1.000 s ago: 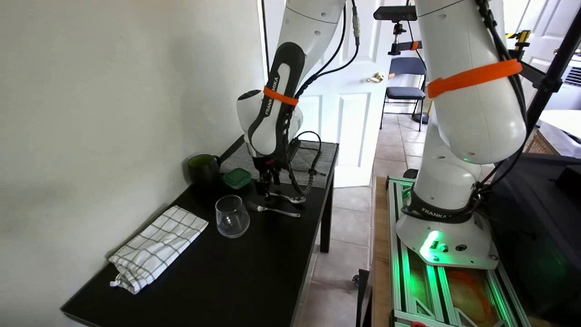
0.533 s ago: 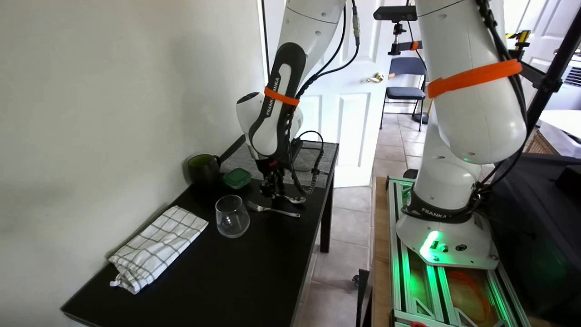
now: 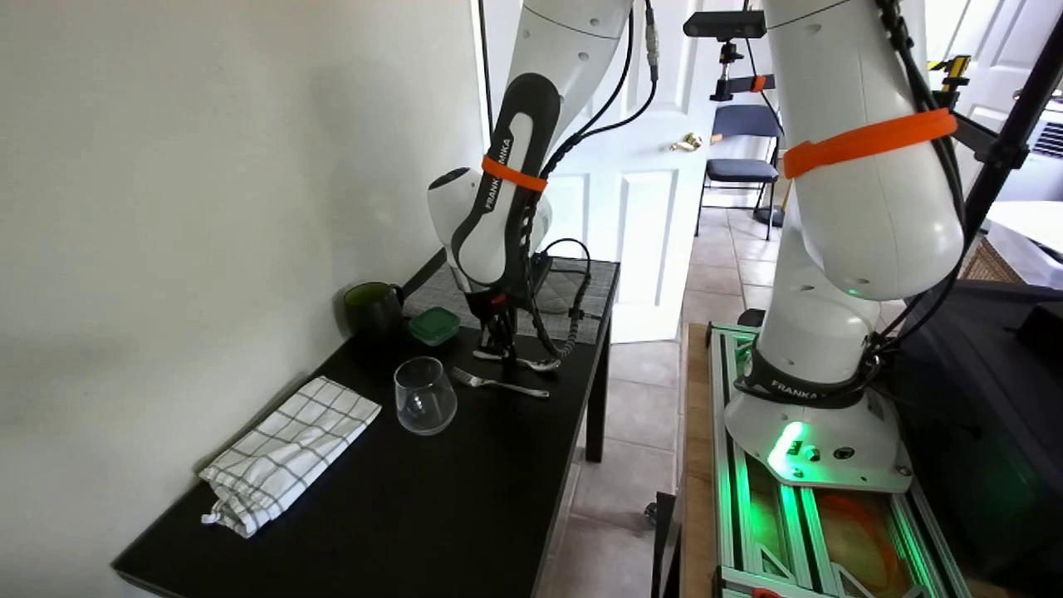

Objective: Place the cutlery in the cup

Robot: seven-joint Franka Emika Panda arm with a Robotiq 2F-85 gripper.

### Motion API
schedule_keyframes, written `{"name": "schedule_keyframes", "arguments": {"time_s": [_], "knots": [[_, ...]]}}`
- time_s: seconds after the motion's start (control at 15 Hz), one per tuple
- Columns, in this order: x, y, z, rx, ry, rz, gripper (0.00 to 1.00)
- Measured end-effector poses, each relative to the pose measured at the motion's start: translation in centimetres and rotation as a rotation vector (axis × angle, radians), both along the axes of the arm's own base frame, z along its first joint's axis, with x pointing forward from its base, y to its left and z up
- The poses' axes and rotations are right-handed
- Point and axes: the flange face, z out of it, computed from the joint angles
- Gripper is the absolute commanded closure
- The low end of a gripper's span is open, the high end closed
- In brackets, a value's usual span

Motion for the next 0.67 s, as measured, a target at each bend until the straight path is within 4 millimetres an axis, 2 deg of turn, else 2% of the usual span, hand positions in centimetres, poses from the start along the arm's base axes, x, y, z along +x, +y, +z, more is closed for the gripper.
{"name": "schedule_keyframes", "arguments": {"time_s": [0.33, 0.47, 0.67], "knots": [[0.4, 0.0, 0.9, 0.008, -0.022, -0.018, 0.98], [1.0, 0.3, 2.6, 0.015, -0.057, -0.023, 0.98], [1.6, 0.9, 6.4, 0.024, -0.142, -0.023, 0.98]]}}
